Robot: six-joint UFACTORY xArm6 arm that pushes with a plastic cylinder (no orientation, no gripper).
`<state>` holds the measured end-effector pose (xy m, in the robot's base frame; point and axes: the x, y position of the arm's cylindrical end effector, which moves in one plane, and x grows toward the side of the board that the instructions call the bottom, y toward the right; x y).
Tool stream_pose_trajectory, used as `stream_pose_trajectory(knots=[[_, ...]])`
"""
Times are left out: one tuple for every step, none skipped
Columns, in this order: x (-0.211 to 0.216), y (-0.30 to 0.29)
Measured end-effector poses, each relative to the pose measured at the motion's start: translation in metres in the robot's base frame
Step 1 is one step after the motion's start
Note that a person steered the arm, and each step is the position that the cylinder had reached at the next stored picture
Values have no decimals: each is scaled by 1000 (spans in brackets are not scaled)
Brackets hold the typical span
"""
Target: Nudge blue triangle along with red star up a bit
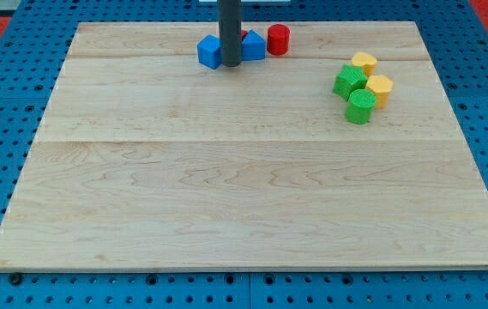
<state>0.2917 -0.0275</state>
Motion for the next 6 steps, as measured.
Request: stream_pose_trajectory(knots=[[-4, -37], [-13, -53], [-8, -51], [25, 3], [17, 47], [-13, 58]])
